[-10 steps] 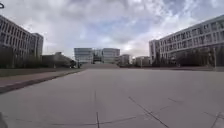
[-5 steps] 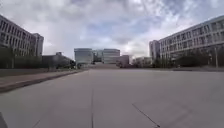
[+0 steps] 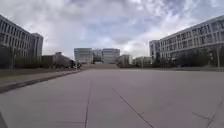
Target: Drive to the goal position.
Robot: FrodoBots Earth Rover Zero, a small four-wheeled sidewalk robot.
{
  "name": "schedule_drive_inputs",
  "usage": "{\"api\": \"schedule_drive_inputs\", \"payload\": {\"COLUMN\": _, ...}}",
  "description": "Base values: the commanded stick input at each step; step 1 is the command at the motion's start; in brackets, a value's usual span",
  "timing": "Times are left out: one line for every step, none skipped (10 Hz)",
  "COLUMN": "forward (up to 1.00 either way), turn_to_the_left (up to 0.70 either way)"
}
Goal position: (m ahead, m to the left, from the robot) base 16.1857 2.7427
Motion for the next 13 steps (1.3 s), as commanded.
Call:
{"api": "schedule_drive_inputs", "payload": {"forward": 0.70, "turn_to_the_left": 0.00}}
{"api": "schedule_drive_inputs", "payload": {"forward": 0.70, "turn_to_the_left": 0.00}}
{"api": "schedule_drive_inputs", "payload": {"forward": 0.70, "turn_to_the_left": 0.00}}
{"api": "schedule_drive_inputs", "payload": {"forward": 0.70, "turn_to_the_left": 0.17}}
{"api": "schedule_drive_inputs", "payload": {"forward": 0.70, "turn_to_the_left": 0.35}}
{"api": "schedule_drive_inputs", "payload": {"forward": 0.70, "turn_to_the_left": 0.35}}
{"api": "schedule_drive_inputs", "payload": {"forward": 0.70, "turn_to_the_left": 0.35}}
{"api": "schedule_drive_inputs", "payload": {"forward": 0.70, "turn_to_the_left": 0.35}}
{"api": "schedule_drive_inputs", "payload": {"forward": 0.70, "turn_to_the_left": 0.35}}
{"api": "schedule_drive_inputs", "payload": {"forward": 0.70, "turn_to_the_left": 0.35}}
{"api": "schedule_drive_inputs", "payload": {"forward": 0.70, "turn_to_the_left": 0.35}}
{"api": "schedule_drive_inputs", "payload": {"forward": 0.70, "turn_to_the_left": 0.06}}
{"api": "schedule_drive_inputs", "payload": {"forward": 0.70, "turn_to_the_left": 0.00}}
